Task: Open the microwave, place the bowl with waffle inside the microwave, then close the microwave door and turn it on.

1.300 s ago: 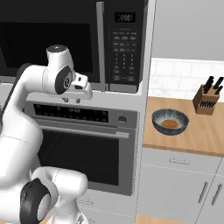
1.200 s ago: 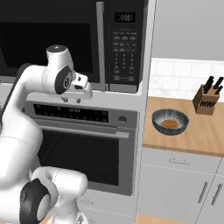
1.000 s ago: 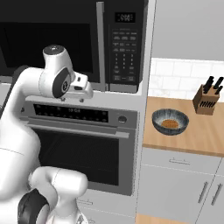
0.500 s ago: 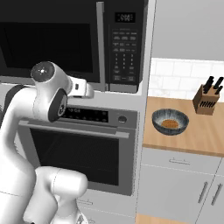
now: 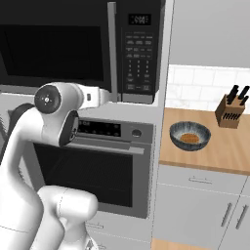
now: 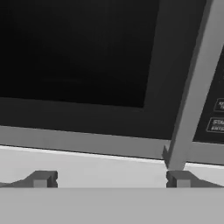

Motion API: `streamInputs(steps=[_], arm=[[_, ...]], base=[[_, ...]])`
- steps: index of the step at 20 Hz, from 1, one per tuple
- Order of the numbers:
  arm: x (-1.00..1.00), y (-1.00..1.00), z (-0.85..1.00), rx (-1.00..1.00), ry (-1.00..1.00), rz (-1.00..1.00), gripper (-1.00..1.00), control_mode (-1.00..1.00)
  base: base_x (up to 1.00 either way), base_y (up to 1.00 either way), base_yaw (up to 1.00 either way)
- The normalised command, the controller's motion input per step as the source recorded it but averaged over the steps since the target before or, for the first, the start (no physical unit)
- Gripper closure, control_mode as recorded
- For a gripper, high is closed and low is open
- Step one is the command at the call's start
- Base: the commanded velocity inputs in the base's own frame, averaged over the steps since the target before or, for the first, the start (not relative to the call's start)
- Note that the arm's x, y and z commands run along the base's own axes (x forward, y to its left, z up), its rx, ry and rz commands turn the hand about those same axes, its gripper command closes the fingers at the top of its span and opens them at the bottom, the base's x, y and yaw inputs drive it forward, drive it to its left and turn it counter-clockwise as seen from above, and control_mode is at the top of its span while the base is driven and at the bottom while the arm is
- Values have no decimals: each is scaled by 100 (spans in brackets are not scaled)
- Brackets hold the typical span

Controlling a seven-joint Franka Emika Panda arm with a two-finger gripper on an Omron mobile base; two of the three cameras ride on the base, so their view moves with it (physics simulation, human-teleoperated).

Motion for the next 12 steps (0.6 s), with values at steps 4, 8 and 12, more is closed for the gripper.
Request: streamInputs(steps=[4,8,12], arm=[[0,-28,38,0,-25,0,-100,-100],[0,-34,43,0,-27,0,-100,-100],[0,-31,54,0,-26,0,-100,-100]], base=[[0,0,0],[0,0,0],[0,0,0]])
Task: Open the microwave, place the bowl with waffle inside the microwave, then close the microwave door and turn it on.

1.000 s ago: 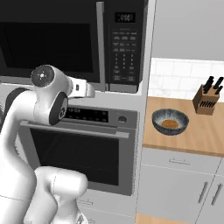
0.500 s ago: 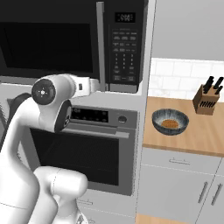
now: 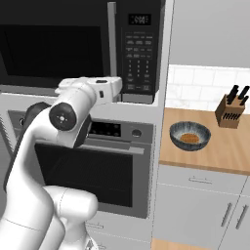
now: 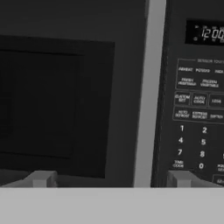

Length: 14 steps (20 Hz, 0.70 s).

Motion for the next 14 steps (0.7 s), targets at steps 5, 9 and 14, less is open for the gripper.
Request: streamInputs(steps=[5,9,14], arm=[[0,-19,59,0,-22,0,-100,-100],[0,-16,47,2,-11,0,-100,-100],[11,-17,21,4,-2,0,-100,-100]], base=[[0,0,0],[0,0,0],[0,0,0]])
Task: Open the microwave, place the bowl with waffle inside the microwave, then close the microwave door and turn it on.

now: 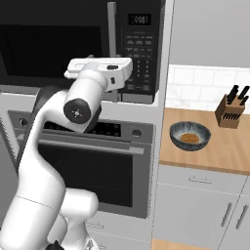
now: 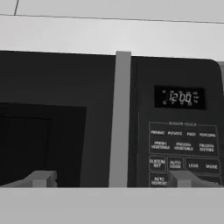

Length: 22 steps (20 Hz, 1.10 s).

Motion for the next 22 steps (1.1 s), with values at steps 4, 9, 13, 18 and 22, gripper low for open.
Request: streamInputs(steps=[4,9,13,18,22], arm=[[29,-3,0,1,13,0,-100,-100],[44,0,0,0,4,0,-100,-100],[41,-1,-2,0,0,0,-100,-100],[29,0,-5,0,0,0,-100,-100],[31,0,0,0,0,0,-100,-100]], base=[[0,0,0],[0,0,0],[0,0,0],[0,0,0],[0,0,0]])
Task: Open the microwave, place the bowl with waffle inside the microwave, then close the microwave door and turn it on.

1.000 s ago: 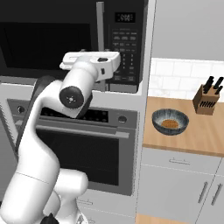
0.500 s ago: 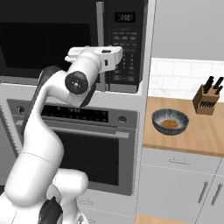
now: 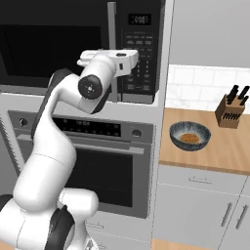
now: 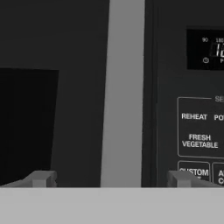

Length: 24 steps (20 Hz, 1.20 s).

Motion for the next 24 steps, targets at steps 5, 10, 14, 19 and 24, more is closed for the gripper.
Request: streamInputs(steps=[5,10,14,19,24], arm=[[14,0,0,0,-1,0,-100,-100],[0,0,0,0,0,0,-100,-100],[0,0,0,0,0,0,100,-100],[0,0,0,0,0,0,100,-100],[-6,0,0,0,0,0,100,-100]], base=[[0,0,0],[0,0,0],[0,0,0],[0,0,0],[0,0,0]])
